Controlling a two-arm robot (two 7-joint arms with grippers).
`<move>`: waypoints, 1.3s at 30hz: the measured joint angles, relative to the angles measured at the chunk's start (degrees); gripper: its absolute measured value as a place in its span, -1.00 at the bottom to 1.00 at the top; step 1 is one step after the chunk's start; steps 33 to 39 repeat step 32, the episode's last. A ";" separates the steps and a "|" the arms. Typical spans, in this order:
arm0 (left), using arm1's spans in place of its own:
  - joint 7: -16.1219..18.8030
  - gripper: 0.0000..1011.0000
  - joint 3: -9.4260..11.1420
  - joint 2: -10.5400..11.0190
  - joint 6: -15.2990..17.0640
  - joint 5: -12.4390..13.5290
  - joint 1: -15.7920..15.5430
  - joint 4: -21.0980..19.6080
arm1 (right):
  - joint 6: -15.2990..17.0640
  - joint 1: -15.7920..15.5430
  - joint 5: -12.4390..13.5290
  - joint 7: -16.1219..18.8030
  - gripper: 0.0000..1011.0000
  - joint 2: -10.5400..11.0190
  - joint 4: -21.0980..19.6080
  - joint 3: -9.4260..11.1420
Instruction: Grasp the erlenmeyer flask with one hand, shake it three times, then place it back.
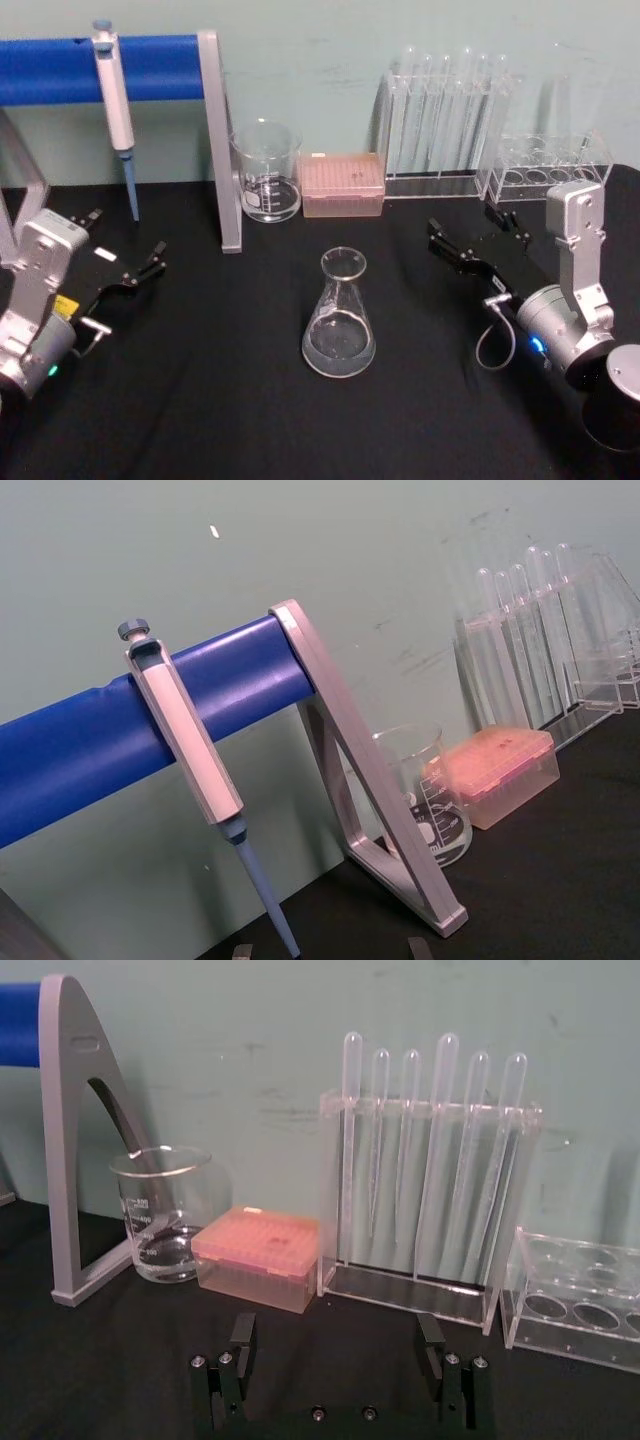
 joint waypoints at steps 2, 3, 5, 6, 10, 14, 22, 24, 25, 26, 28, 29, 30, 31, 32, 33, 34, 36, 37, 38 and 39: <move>0.00 0.98 0.00 0.00 0.00 0.00 0.00 0.00 | 0.17 0.00 -0.24 0.10 0.98 -0.15 0.27 0.11; 0.00 0.98 0.00 0.00 0.00 0.00 0.00 0.00 | 0.35 -0.01 -0.44 0.21 0.98 -0.26 0.47 0.23; 0.00 0.98 0.00 0.00 0.00 0.00 0.00 0.00 | 0.69 -0.01 -0.75 0.34 0.98 -0.49 0.85 0.40; 0.00 0.98 0.00 0.00 0.00 0.00 0.00 0.00 | 0.78 0.00 -0.84 0.39 0.98 -0.57 0.97 0.47; 0.00 0.98 0.00 0.00 0.00 0.00 0.00 0.00 | 1.17 -0.01 -1.32 0.58 0.98 -0.82 1.31 0.78; 0.00 0.98 0.00 0.00 0.00 0.00 0.00 0.00 | 1.38 -0.05 -1.71 0.74 0.98 -0.95 1.52 0.91; 0.00 0.98 0.00 0.00 0.00 0.00 0.00 0.00 | 1.37 -0.09 -1.68 0.74 0.98 -0.90 1.49 0.85; 0.00 0.98 0.00 0.00 0.00 0.00 0.00 0.00 | 1.37 -0.10 -1.67 0.74 0.98 -0.89 1.48 0.84; 0.00 0.98 0.00 0.00 0.00 0.00 0.00 0.00 | 1.37 -0.10 -1.67 0.74 0.98 -0.89 1.48 0.84; 0.00 0.98 0.00 0.00 0.00 0.00 0.00 0.00 | 1.37 -0.11 -1.65 0.74 0.98 -0.88 1.47 0.83; 0.00 0.98 0.00 0.00 0.00 0.00 0.00 0.00 | 1.37 -0.11 -1.63 0.74 0.98 -0.87 1.46 0.81; 0.00 0.98 0.00 0.00 0.00 0.00 0.00 0.00 | 1.37 -0.11 -1.62 0.74 0.98 -0.86 1.45 0.81; 0.00 0.98 0.00 0.00 0.00 0.00 0.00 0.00 | 1.36 -0.11 -1.61 0.74 0.98 -0.86 1.44 0.80; 0.00 0.98 0.00 0.00 0.00 0.00 0.00 0.00 | 1.36 -0.11 -1.60 0.74 0.98 -0.85 1.43 0.80; 0.00 0.98 0.00 0.00 0.00 0.00 0.00 0.00 | 1.36 -0.11 -1.60 0.74 0.98 -0.85 1.43 0.79; 0.00 0.98 0.00 0.00 0.00 0.00 0.00 0.00 | 1.36 -0.11 -1.60 0.74 0.98 -0.85 1.43 0.79; 0.00 0.98 0.00 0.00 0.00 0.00 0.00 0.00 | 1.36 -0.11 -1.60 0.74 0.98 -0.85 1.43 0.79; 0.00 0.98 0.00 0.00 0.00 0.00 0.00 0.00 | 1.36 -0.11 -1.60 0.74 0.98 -0.85 1.43 0.79; 0.00 0.98 0.00 0.00 0.00 0.00 0.00 0.00 | 1.36 -0.11 -1.60 0.74 0.98 -0.85 1.43 0.79; 0.00 0.98 0.00 0.00 0.00 0.00 0.00 0.00 | 1.36 -0.11 -1.60 0.74 0.98 -0.85 1.43 0.79; 0.00 0.98 0.00 0.00 0.00 0.00 0.00 0.00 | 1.36 -0.11 -1.60 0.74 0.98 -0.85 1.43 0.79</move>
